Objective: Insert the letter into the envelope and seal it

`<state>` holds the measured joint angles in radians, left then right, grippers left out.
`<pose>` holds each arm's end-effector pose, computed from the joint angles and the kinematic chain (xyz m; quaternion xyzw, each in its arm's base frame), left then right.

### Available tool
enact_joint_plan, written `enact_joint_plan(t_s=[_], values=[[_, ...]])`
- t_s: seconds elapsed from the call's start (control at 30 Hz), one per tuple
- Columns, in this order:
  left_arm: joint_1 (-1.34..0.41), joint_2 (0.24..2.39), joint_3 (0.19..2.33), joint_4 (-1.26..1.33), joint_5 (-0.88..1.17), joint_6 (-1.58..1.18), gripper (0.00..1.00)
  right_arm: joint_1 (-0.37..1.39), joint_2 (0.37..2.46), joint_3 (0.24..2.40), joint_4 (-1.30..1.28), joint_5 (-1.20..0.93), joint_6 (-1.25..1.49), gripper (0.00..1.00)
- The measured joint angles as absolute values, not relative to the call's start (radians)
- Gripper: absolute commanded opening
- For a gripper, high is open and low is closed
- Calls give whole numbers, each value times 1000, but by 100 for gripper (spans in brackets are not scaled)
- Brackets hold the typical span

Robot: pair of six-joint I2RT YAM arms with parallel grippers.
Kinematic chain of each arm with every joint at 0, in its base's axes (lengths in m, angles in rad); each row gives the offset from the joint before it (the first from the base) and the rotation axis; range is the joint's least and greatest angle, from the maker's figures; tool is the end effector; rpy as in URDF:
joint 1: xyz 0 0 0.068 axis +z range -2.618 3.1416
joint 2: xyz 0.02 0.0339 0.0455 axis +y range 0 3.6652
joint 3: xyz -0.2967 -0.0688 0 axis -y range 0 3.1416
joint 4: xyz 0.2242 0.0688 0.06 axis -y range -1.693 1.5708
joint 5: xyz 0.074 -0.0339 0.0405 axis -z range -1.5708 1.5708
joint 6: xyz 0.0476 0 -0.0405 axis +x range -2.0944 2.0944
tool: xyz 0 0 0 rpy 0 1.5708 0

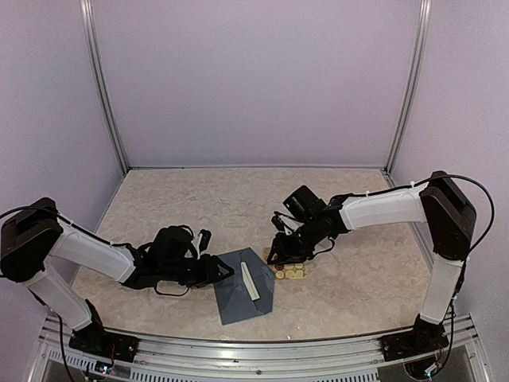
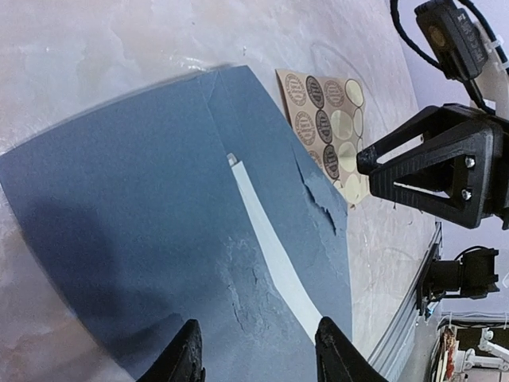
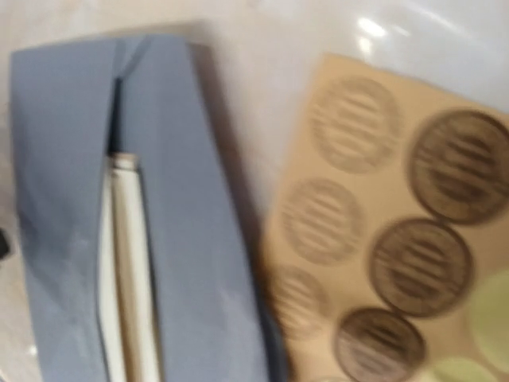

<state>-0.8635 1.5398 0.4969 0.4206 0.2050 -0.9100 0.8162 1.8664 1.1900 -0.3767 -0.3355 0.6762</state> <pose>0.1704 -0.2142 0.1763 0.0261 0.8858 -0.4096 0.2165 0.2473 0.2859 0.2004 -0.1093 0.9478 0.2898 0.0757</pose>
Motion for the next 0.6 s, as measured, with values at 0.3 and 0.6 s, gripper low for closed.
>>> enact_joint_plan(t_s=[0.3, 0.6], values=[[-871, 1628, 500, 456, 219, -908, 41, 816, 1912, 1176, -298, -408, 674, 36], [-878, 1654, 498, 504, 225, -912, 41, 821, 1930, 1169, -288, -456, 669, 36]])
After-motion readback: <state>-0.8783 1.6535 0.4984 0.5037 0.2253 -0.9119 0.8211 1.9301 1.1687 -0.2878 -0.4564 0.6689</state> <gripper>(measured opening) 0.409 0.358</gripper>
